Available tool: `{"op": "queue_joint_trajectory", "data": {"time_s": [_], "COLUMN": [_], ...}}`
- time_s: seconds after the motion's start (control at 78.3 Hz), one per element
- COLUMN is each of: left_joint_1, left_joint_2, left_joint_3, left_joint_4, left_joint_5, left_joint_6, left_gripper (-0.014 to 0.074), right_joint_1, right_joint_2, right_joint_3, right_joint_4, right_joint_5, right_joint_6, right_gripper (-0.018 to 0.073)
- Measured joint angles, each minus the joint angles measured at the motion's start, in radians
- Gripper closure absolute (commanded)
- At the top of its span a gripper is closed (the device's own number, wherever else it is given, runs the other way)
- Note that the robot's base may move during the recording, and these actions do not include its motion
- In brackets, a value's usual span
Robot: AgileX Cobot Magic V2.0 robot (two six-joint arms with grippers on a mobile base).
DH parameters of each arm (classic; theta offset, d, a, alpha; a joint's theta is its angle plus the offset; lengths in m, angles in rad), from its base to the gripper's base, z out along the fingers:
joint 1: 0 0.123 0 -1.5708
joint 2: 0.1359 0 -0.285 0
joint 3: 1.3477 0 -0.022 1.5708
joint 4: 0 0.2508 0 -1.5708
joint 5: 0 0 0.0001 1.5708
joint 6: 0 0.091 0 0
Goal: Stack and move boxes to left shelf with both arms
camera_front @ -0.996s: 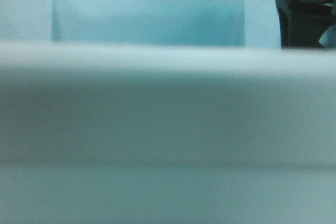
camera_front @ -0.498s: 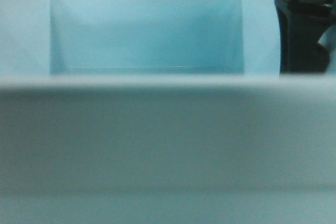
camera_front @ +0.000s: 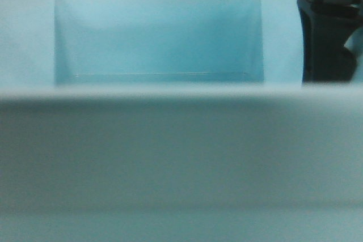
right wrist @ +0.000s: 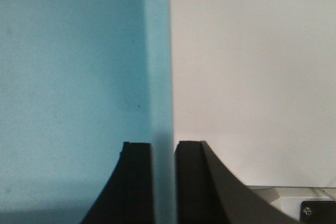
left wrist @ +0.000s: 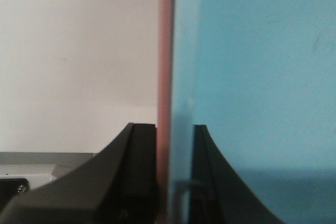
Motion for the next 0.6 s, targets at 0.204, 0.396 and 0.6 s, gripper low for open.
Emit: {"op": "queue_joint_trajectory", "data": {"time_s": [0.204, 0.396, 0.6], "left_joint_1": [0.000, 0.000, 0.000], "left_joint_2": [0.000, 0.000, 0.000], "left_joint_3": [0.000, 0.000, 0.000], "left_joint_4": [0.000, 0.000, 0.000], "left_joint_5": [-0.001, -0.001, -0.001], "left_joint_6": [0.000, 0.000, 0.000], "left_gripper": [0.0599, 0.0599, 0.0599], "right_joint_1": [0.000, 0.000, 0.000], "right_joint_2": [0.000, 0.000, 0.000], "right_joint_3": [0.000, 0.000, 0.000], "right_joint_4": [0.000, 0.000, 0.000], "right_joint_5": [0.000, 0.000, 0.000], "right_joint_6": [0.000, 0.000, 0.000], "right_gripper": [0.0508, 0.0508, 0.0508]}}
